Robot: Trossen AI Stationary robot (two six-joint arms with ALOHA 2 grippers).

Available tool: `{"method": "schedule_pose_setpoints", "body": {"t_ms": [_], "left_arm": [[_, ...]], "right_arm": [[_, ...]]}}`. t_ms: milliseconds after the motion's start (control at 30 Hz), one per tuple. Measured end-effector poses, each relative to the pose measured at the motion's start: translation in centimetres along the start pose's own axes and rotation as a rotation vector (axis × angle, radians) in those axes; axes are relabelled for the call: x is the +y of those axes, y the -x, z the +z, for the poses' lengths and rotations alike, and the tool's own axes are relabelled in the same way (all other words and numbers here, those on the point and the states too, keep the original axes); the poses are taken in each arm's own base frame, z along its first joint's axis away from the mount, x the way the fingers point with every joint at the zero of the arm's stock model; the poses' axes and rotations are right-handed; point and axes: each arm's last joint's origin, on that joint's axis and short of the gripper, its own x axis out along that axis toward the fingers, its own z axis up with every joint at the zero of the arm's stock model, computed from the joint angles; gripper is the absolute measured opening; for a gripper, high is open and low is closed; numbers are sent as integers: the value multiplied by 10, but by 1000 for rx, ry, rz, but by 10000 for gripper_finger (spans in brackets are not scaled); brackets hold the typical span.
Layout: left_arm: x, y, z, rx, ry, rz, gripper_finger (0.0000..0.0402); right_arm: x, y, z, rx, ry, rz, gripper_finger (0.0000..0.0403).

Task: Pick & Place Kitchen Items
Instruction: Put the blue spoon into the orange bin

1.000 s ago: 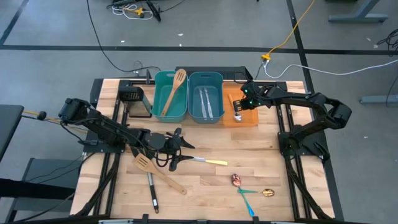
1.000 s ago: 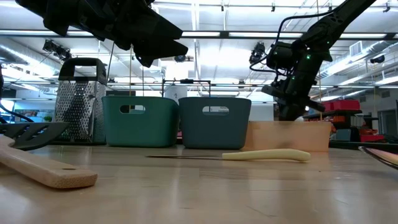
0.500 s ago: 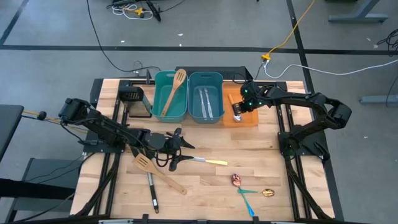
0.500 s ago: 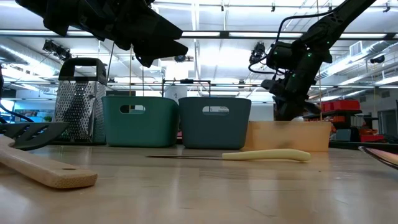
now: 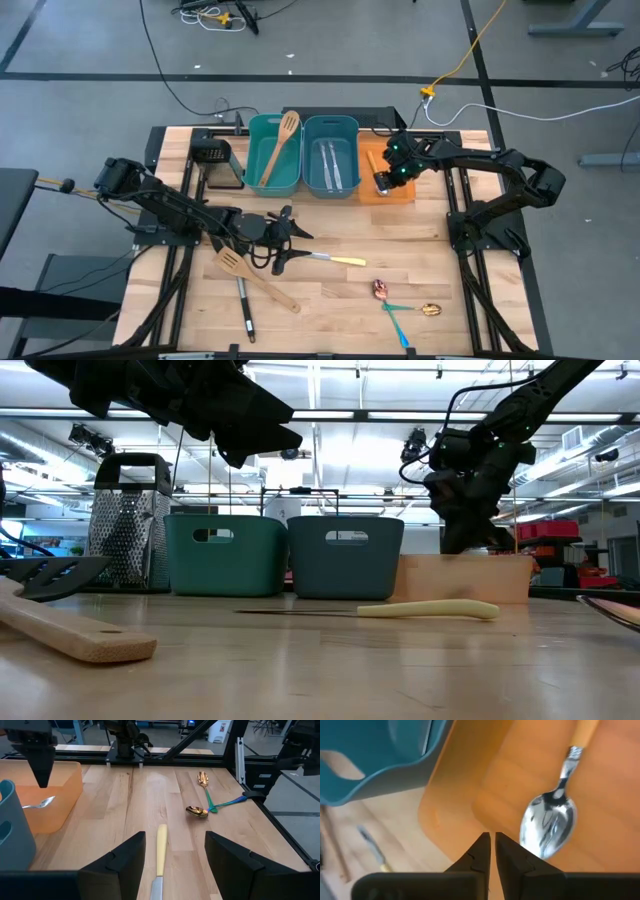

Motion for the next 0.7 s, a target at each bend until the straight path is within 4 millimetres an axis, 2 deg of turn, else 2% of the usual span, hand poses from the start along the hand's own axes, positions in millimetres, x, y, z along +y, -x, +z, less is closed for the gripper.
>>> {"method": "schedule_pose_setpoints", "body": {"t_ms": [233,367,533,700], "left_arm": [[0,0,0,0,0,0,210],[0,0,0,0,0,0,210],[0,0,0,-1,0,0,210],[0,0,0,-1,1,0,211]], "right_arm": [[6,3,-2,-6,8,37,20],[16,14,-7,-53,44,47,13],[32,26,-18,-75,70,95,11],[53,29,-38,-36,108,143,11]]}}
